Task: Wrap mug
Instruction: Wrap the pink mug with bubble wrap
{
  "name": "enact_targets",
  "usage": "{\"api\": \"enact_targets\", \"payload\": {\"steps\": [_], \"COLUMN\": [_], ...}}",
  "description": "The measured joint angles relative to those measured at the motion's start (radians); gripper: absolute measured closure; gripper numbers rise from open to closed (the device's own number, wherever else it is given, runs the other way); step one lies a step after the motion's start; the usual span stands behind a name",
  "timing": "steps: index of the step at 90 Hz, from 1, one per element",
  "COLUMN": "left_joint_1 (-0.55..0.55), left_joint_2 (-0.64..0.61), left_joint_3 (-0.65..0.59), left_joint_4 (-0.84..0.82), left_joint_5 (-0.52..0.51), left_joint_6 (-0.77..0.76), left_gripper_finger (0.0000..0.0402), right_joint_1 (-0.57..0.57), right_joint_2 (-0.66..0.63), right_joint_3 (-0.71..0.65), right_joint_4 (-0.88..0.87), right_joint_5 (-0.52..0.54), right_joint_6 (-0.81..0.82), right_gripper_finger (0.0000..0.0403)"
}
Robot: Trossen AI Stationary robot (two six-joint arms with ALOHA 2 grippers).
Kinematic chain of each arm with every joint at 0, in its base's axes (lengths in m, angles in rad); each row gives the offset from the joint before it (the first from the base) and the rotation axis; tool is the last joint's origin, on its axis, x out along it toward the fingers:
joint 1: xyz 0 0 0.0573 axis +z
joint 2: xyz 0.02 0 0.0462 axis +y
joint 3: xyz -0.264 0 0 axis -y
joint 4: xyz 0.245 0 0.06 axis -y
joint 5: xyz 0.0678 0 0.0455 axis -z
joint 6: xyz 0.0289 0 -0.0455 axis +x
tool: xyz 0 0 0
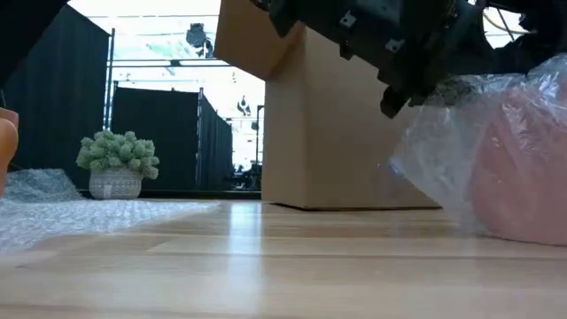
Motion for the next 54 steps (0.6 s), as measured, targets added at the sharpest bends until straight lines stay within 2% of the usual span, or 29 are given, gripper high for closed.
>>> {"api": "enact_targets", "payload": {"steps": [24, 40, 54], "left_joint_1": [0.0, 0.0, 0.0], "left_joint_2": [0.0, 0.0, 0.0], "left_joint_3": [0.0, 0.0, 0.0], "left_joint_4": [0.002, 0.001, 0.0], "left_joint_5": [-0.004, -0.012, -0.015], "left_joint_6": [0.0, 0.0, -0.001], "left_gripper_finger": [0.0376, 0.0376, 0.0376], "right_joint_1": [-0.02, -0.029, -0.029], "right_joint_2": [-0.138, -0.199, -0.167], "right_joint_3": [0.001, 0.002, 0.003], "right_joint_4": [-0.08, -0.107, -0.088], "right_joint_5": [-0.01, -0.034, -0.093], "right_joint_6": [0.05, 0.099, 0.161], "right_gripper_finger": [0.0264, 0.0216, 0.0171]}}
